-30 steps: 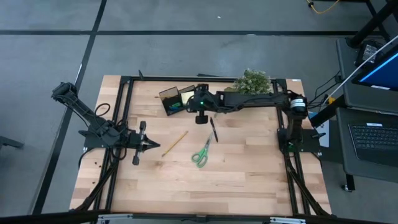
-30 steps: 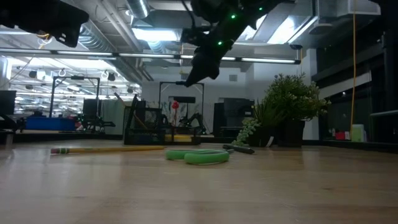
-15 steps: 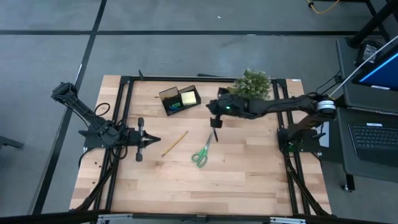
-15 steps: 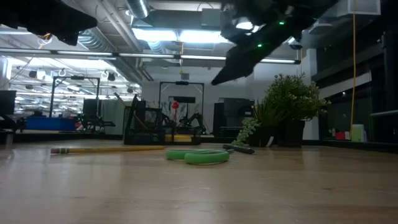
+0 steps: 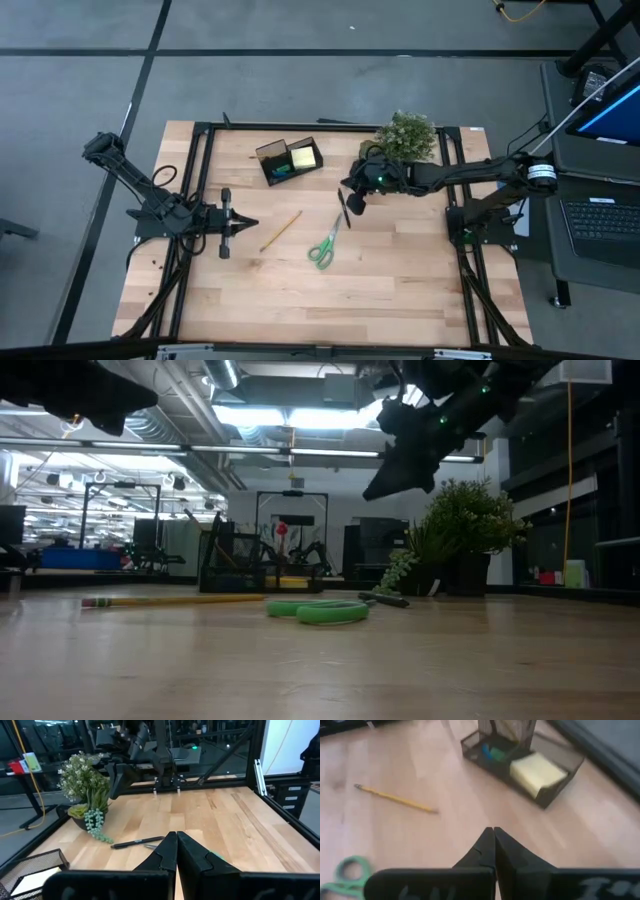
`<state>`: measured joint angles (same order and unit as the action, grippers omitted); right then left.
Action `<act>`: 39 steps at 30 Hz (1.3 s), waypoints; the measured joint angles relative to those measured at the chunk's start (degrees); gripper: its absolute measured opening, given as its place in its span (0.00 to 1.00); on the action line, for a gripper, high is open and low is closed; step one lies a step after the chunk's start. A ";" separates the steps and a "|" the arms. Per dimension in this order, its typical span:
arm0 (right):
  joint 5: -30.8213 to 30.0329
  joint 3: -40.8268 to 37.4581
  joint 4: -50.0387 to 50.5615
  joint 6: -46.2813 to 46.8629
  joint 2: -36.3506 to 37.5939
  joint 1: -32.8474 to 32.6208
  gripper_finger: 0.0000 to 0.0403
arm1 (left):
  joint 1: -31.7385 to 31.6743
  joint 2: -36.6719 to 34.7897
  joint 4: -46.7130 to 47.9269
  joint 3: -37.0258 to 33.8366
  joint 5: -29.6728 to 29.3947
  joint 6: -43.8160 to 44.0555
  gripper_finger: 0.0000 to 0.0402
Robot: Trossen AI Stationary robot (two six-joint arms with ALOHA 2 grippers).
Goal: Pick and place office supplies into organizer
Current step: Put the black ball pen into the black desk organizer
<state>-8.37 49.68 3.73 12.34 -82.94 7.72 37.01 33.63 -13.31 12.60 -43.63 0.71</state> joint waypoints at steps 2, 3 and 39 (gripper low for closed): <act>0.11 1.41 3.31 3.55 0.00 -0.78 0.00 | 0.00 0.02 0.29 -0.01 0.37 0.02 0.00; 0.09 2.20 5.15 5.54 -0.03 -1.19 0.00 | 0.00 0.02 0.25 -0.02 0.77 0.05 0.00; 4.01 5.87 14.86 21.89 -16.13 -5.70 0.30 | 0.00 0.01 -0.23 -0.01 1.29 1.09 0.06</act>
<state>-4.37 55.55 18.59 34.23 -99.06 2.02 37.01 33.64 -13.54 12.59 -42.34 1.80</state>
